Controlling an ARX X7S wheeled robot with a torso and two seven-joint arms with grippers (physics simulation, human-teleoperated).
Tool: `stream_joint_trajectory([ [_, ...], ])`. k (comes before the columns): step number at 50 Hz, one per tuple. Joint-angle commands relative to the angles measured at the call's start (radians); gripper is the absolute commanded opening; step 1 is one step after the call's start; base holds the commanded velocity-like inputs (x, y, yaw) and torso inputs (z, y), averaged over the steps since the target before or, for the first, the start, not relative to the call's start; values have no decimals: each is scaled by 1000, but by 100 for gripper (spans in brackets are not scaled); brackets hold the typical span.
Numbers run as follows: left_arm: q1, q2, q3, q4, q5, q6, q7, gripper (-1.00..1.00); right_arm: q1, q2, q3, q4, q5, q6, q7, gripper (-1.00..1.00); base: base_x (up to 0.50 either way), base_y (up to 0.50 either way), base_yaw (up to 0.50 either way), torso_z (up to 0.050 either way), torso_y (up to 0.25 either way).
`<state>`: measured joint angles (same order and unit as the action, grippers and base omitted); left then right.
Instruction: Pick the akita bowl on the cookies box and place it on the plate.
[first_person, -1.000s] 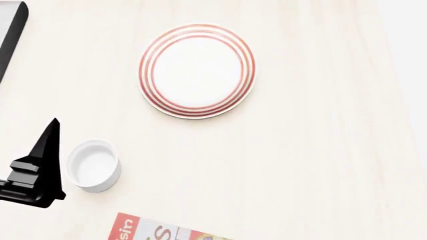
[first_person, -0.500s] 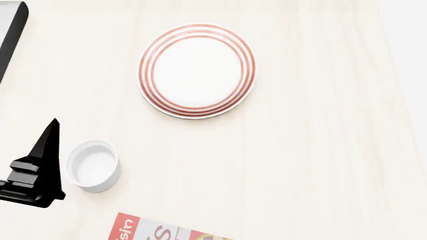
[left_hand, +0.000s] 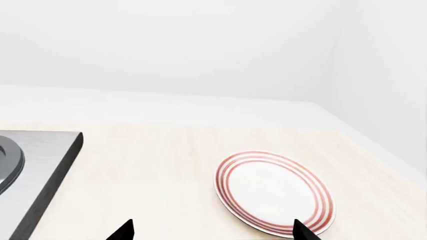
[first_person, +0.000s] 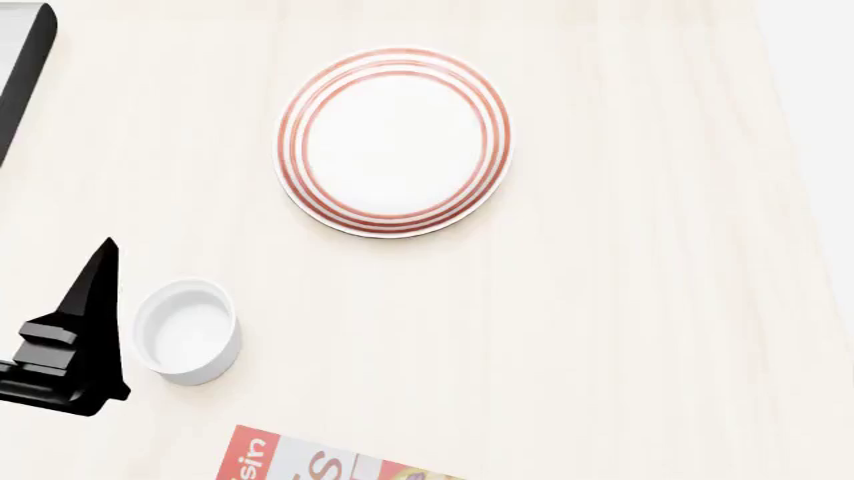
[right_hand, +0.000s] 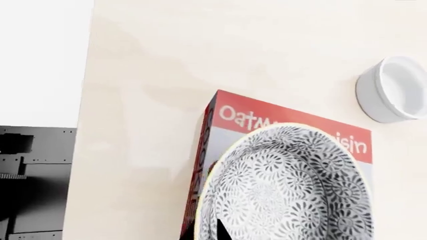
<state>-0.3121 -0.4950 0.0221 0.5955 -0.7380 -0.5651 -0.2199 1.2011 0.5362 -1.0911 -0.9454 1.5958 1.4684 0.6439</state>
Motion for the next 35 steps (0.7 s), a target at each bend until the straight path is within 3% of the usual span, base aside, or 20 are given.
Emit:
stream_joint_trajectory([
  [1, 1, -2, 0, 1, -6, 0, -2, 100, 87, 26, -15, 18, 28, 14, 75, -100, 0, 0, 0, 0, 0],
  [14, 6, -3, 7, 6, -8, 2, -3, 100, 295, 64, -69, 41, 208, 21, 231, -100, 0, 0, 0, 0, 0],
  [22, 7, -4, 11, 9, -10, 1, -5, 100, 374, 93, -75, 45, 218, 38, 235, -100, 0, 0, 0, 0, 0],
  [28, 9, -6, 12, 14, -12, 0, -7, 100, 397, 125, -46, 59, 123, 70, 133, -100, 0, 0, 0, 0, 0],
  [35, 8, -9, 12, 14, -14, 0, -8, 100, 422, 195, -91, 73, -271, 31, -206, -100, 0, 0, 0, 0, 0],
])
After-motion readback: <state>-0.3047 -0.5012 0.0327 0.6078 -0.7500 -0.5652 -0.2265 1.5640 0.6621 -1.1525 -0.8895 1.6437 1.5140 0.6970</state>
